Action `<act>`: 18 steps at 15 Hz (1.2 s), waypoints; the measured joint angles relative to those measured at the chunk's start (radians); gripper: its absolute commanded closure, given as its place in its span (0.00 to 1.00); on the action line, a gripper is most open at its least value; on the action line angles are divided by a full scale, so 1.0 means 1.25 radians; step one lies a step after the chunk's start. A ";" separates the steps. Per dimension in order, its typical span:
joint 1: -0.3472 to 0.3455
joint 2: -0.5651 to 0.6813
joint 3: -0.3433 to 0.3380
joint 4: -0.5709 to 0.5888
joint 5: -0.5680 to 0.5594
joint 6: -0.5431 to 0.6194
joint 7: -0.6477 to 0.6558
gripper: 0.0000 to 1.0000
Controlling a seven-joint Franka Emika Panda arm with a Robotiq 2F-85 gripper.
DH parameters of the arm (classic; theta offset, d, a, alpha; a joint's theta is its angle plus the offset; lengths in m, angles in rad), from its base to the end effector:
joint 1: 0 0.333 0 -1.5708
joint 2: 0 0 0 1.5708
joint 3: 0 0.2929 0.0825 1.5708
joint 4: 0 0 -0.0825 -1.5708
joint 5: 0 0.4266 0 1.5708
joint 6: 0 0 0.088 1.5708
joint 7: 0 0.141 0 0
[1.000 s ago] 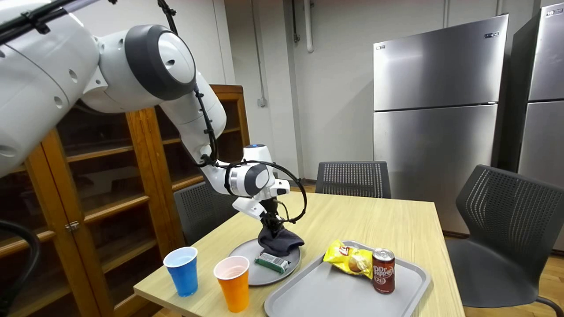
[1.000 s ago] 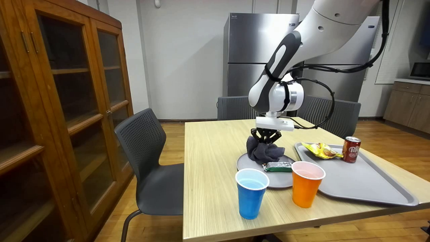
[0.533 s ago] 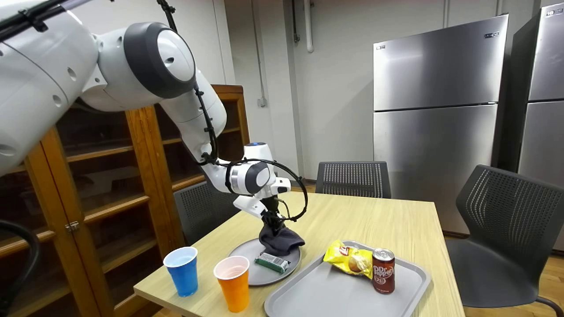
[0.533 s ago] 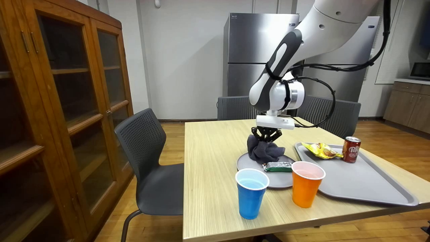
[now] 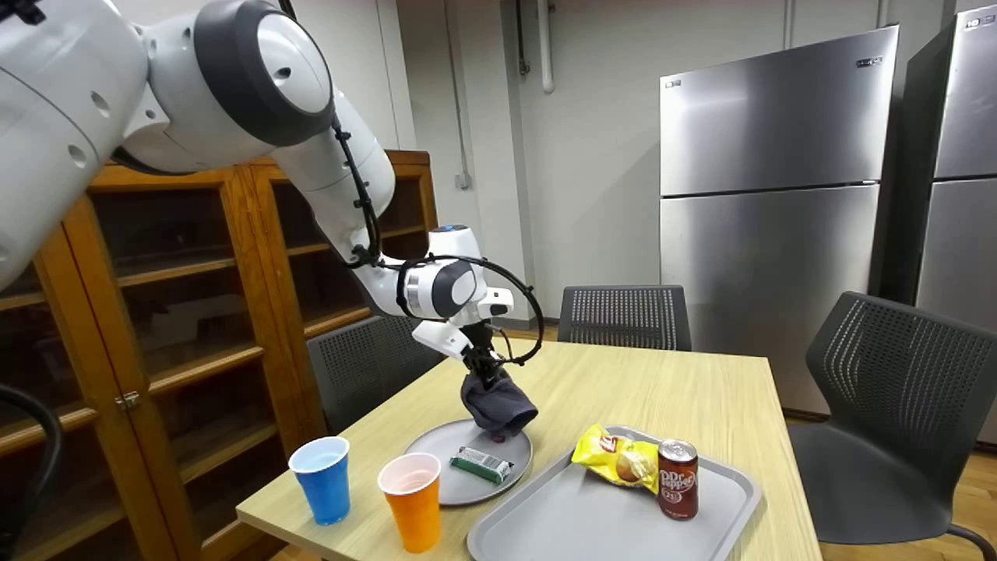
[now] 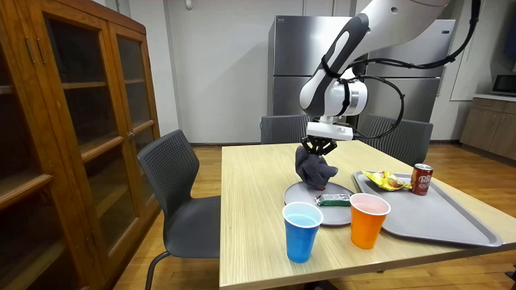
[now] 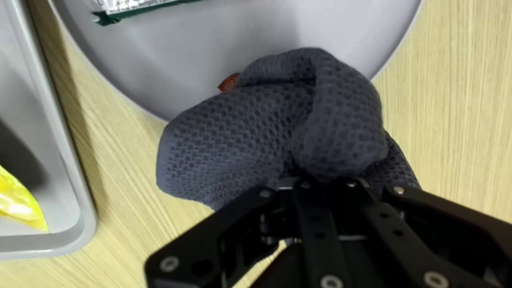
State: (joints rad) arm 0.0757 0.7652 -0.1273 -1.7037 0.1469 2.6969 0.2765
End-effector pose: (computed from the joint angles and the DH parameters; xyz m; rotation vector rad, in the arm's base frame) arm 0.7107 -0.0357 0.0913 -3.0343 0.6273 -0.3672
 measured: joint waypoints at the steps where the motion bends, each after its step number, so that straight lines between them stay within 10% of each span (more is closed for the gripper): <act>1: 0.000 -0.009 0.002 -0.001 0.000 0.000 0.000 0.98; 18: 0.028 -0.042 0.094 -0.005 0.001 0.001 0.000 0.98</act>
State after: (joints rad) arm 0.1103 0.7128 -0.0101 -1.7096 0.1478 2.6980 0.2765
